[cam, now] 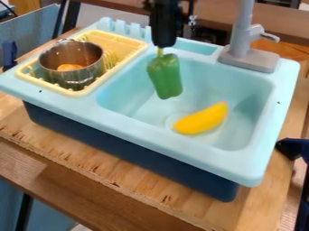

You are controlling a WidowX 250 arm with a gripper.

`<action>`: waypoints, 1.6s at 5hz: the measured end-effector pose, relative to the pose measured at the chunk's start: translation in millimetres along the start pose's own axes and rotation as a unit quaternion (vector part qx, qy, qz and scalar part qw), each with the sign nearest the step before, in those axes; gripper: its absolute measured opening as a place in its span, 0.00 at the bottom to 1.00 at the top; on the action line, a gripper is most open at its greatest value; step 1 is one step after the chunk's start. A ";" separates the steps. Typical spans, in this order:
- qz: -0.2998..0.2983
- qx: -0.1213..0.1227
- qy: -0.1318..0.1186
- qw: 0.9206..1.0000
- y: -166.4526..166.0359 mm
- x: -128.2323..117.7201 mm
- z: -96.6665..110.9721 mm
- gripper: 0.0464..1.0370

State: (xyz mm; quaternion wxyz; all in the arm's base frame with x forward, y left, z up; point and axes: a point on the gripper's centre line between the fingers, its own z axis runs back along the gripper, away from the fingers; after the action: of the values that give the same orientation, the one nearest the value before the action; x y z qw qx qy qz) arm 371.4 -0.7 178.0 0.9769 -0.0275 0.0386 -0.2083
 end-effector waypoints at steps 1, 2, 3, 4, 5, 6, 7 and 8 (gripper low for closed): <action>-0.050 0.014 0.004 0.999 -33.4 8.7 -1.0 0.01; -0.058 0.019 0.005 0.998 -39.7 14.6 -9.7 0.01; -0.057 0.022 0.024 0.998 -35.7 23.9 -28.7 0.01; -0.050 0.043 0.031 0.997 -29.2 26.5 -25.9 0.01; -0.044 0.052 0.024 0.997 -22.5 27.2 -22.8 0.01; -0.043 0.057 0.029 0.997 -17.3 24.6 -22.8 0.01; -0.047 0.055 0.045 0.996 -21.7 21.6 -33.0 0.01; -0.055 0.066 0.062 0.994 -26.3 18.9 -42.1 0.01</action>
State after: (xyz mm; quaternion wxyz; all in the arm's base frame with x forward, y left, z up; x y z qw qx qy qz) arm 374.3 -34.0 136.7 0.9594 0.0478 0.0841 -0.2650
